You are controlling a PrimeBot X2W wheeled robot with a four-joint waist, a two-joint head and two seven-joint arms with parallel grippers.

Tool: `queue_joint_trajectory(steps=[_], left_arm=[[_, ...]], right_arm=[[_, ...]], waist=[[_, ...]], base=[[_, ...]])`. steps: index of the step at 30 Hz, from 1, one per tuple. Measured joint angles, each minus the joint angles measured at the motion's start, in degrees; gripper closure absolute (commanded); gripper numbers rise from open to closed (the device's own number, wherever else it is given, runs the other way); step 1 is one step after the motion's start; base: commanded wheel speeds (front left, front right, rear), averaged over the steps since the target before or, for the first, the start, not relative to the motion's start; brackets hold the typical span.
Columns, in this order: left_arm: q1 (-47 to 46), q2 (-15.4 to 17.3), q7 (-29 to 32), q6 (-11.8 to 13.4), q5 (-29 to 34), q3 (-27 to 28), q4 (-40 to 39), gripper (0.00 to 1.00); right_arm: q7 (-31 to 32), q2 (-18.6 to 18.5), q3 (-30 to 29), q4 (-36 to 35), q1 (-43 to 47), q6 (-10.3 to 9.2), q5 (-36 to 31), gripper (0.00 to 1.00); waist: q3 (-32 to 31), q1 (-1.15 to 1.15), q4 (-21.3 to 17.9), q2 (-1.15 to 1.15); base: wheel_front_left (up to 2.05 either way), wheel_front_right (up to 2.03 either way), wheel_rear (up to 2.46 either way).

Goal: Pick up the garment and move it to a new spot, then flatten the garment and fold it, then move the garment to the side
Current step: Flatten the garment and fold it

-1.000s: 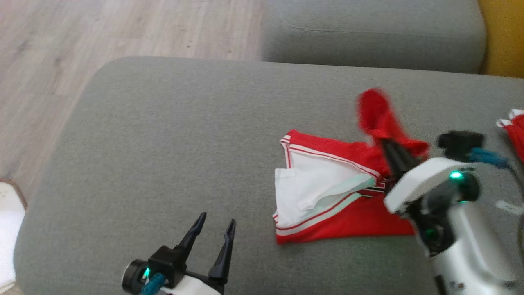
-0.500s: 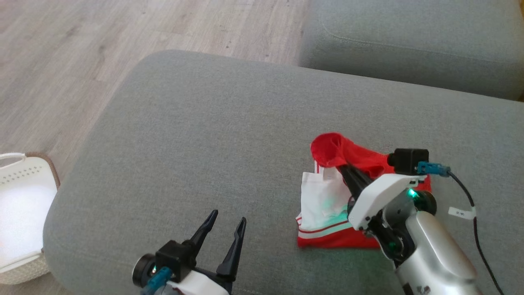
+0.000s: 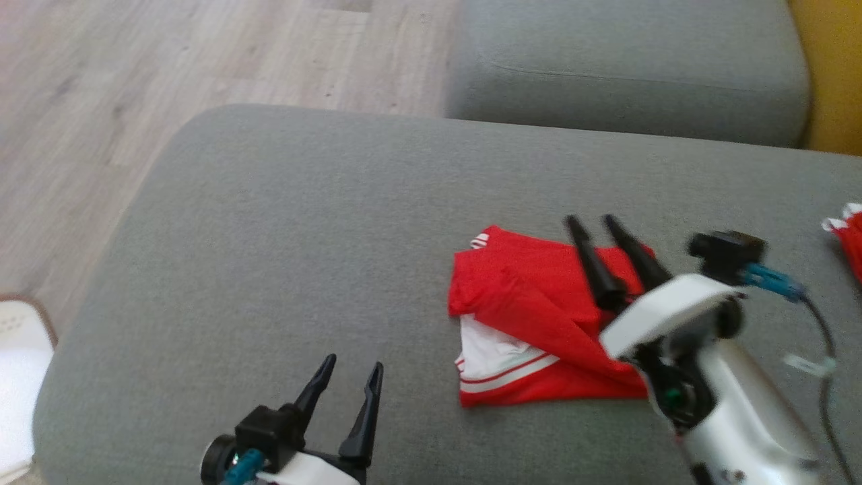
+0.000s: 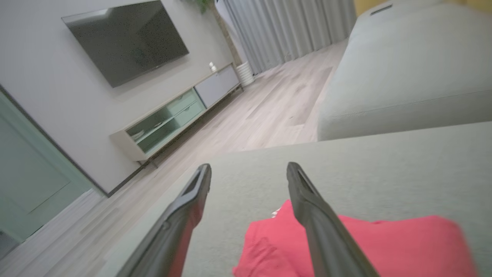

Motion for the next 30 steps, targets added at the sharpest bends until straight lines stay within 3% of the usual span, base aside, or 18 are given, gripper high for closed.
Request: queue_joint_trajectory(steps=[6, 12, 13, 14, 15, 19, 25, 30], left_arm=[[0.15, -0.10, 0.00, 1.54, -0.57, 2.63, -1.74, 0.00], [1.47, -0.18, 0.00, 2.07, -0.49, 4.71, -3.26, 0.00], [1.74, -0.19, 0.00, 2.07, -0.47, 4.82, -3.33, 0.00], [1.92, -0.18, 0.00, 2.05, -0.46, 4.83, -3.49, 0.00], [2.02, -0.19, 0.00, 2.03, -0.38, 4.82, -3.59, 0.00], [1.98, -0.20, 0.00, 1.97, -0.40, 4.57, -3.64, 0.00], [1.87, -0.21, 0.00, 1.66, -0.58, 2.40, -3.12, 0.00], [1.49, -0.21, 0.00, 1.66, -1.55, -0.12, -1.81, 0.00]], right_arm=[[-6.15, -6.21, -1.75, -1.19, 4.56, 0.00, 0.13, 0.00], [-9.77, -8.90, -1.59, -0.54, 7.43, 0.00, 0.40, 0.00], [-9.60, -9.15, -1.10, -0.25, 7.71, 0.00, 1.02, 0.24], [-9.07, -9.56, -0.27, -0.09, 7.89, 0.00, 1.77, 0.96], [-8.61, -9.98, 0.58, -0.09, 7.90, 0.00, 2.36, 1.00], [-4.24, -11.21, 4.93, 1.82, 6.19, 0.00, 4.53, 1.00], [10.17, -9.47, 9.93, 10.84, -3.04, 0.00, 14.81, 1.00], [16.17, -9.43, 12.16, 19.60, -9.66, 0.00, 18.14, 1.00]], waist=[[-0.41, 0.00, -3.40, 0.00], [-0.71, 0.00, -6.10, 0.00], [-0.72, 0.00, -6.23, 0.00], [-0.65, 0.00, -6.20, 0.00], [-0.54, 0.00, -6.04, 0.00], [0.03, 0.00, -4.65, 0.00], [1.19, 0.00, -1.76, 0.00], [2.64, 0.00, 0.89, 0.00]], base=[[0.00, 0.00, 0.00], [0.00, 0.00, 0.00], [0.00, 0.00, 0.00], [0.00, 0.00, 0.00], [0.00, 0.00, 0.00], [0.00, 0.00, 0.00], [0.00, 0.00, 0.00], [0.00, 0.00, 0.00]])
